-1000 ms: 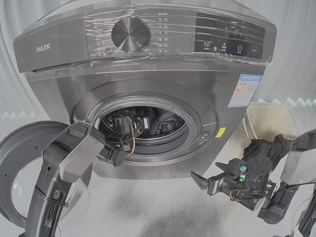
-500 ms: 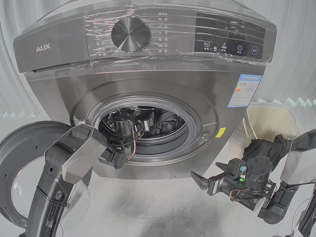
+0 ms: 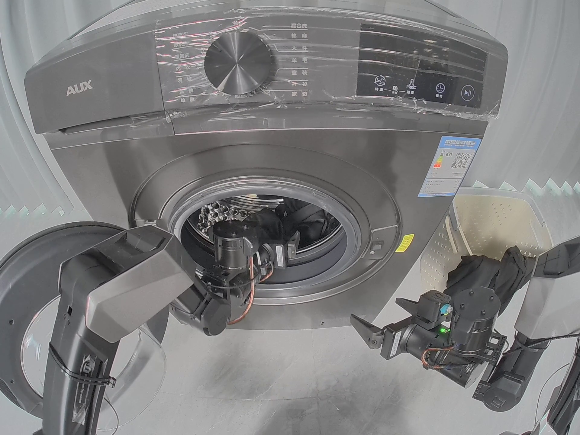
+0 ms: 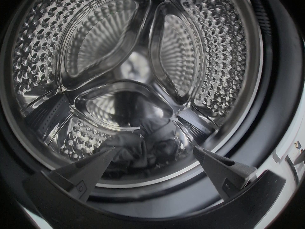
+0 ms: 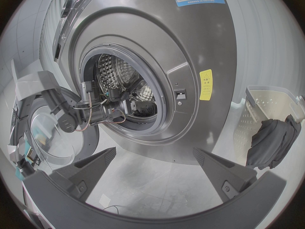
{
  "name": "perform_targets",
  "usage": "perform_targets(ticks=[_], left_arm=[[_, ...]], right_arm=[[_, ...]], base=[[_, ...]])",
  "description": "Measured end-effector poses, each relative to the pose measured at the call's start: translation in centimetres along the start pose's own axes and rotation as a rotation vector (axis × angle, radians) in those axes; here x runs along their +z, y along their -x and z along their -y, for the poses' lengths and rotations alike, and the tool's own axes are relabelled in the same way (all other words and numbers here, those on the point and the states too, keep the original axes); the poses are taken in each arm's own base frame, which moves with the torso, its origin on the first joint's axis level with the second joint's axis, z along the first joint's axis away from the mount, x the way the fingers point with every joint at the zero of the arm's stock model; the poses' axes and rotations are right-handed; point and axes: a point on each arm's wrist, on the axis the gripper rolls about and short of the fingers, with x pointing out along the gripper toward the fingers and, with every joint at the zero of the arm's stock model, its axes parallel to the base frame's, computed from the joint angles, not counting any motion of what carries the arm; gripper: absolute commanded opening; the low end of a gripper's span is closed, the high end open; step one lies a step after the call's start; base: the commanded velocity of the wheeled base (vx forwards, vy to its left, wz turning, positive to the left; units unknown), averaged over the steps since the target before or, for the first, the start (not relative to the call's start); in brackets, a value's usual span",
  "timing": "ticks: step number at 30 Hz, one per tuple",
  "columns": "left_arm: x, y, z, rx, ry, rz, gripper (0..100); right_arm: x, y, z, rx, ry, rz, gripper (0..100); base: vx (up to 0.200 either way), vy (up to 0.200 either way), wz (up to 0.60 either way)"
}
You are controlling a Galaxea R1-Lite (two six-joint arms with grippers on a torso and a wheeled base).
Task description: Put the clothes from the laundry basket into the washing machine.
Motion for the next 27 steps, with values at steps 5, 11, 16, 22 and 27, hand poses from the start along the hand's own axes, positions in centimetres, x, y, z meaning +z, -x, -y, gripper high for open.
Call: perform_targets(ticks=[5, 11, 16, 22, 27], left_arm=[[-1.2, 3.7, 1.8, -0.051, -0.020, -0.072, 100], [-1.6, 9.3, 3.3, -0.117, -0.037, -0.120, 100], [-0.3, 14.8, 3.4, -0.159, -0.030, -0.150, 100], [2.4, 20.8, 2.4, -0.171, 0.007, -0.129, 100], [3.7, 25.3, 1.0, -0.174, 0.027, -0.115, 100]], right_arm=[[0.0, 0.1, 0.0, -0.001, 0.000, -0.003, 100], [-0.1, 0.2, 0.2, -0.008, 0.000, -0.005, 100], [0.0, 0.7, 0.6, -0.022, 0.001, -0.010, 100], [0.4, 2.1, 0.9, -0.046, 0.005, -0.003, 100], [0.9, 3.8, 1.6, -0.083, 0.008, 0.011, 100]], base=[[0.000, 0.000, 0.00], [0.000, 0.000, 0.00], [0.000, 0.000, 0.00], [0.000, 0.000, 0.00], [0.000, 0.000, 0.00]])
